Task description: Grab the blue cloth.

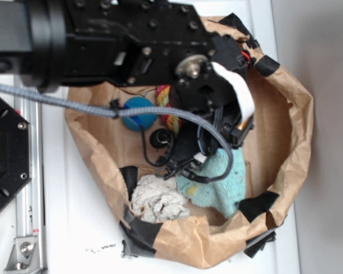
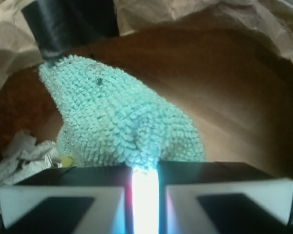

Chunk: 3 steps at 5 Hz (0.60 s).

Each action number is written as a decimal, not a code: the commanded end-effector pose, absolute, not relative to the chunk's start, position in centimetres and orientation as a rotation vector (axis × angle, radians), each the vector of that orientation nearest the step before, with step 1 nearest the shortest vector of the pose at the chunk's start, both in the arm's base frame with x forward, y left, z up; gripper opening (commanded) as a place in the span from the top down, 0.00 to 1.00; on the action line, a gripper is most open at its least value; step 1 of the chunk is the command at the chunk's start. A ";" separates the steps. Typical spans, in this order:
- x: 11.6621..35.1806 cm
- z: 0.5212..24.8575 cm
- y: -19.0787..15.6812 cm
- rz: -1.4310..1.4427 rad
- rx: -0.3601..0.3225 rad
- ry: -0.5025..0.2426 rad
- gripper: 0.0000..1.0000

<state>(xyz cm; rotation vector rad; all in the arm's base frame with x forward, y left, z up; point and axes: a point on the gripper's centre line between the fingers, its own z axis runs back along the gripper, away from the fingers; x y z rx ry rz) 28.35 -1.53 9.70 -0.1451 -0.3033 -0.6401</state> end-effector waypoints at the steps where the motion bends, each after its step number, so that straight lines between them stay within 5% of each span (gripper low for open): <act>1: 25.5 16.4 1.1 -0.207 0.084 -0.052 1.00; 3: 23.3 20.5 2.9 0.147 0.052 -0.028 1.00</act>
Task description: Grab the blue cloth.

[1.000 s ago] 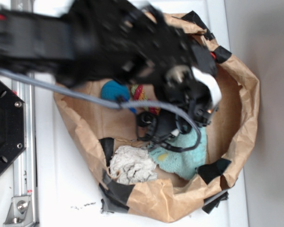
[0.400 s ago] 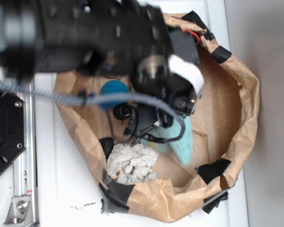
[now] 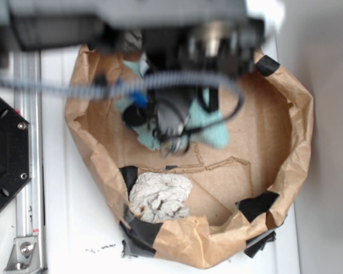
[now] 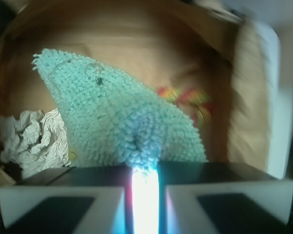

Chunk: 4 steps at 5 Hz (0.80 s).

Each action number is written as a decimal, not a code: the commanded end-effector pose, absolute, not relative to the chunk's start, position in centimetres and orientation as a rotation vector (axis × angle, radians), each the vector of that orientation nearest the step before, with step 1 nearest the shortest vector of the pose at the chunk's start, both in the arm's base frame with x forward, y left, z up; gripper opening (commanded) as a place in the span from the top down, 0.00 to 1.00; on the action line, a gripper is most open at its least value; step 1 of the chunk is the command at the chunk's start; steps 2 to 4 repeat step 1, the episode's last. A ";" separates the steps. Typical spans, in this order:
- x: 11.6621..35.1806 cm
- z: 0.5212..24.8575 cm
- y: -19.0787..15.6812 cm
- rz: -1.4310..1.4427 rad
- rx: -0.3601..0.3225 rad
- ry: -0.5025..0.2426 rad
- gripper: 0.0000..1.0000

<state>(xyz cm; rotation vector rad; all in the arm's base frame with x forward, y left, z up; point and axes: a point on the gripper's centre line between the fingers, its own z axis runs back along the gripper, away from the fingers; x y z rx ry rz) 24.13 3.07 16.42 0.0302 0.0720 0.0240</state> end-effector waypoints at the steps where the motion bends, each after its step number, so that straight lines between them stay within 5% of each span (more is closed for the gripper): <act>1: 23.7 20.4 3.0 0.139 0.047 -0.055 1.00; 4: 23.7 20.4 3.0 0.139 0.047 -0.055 1.00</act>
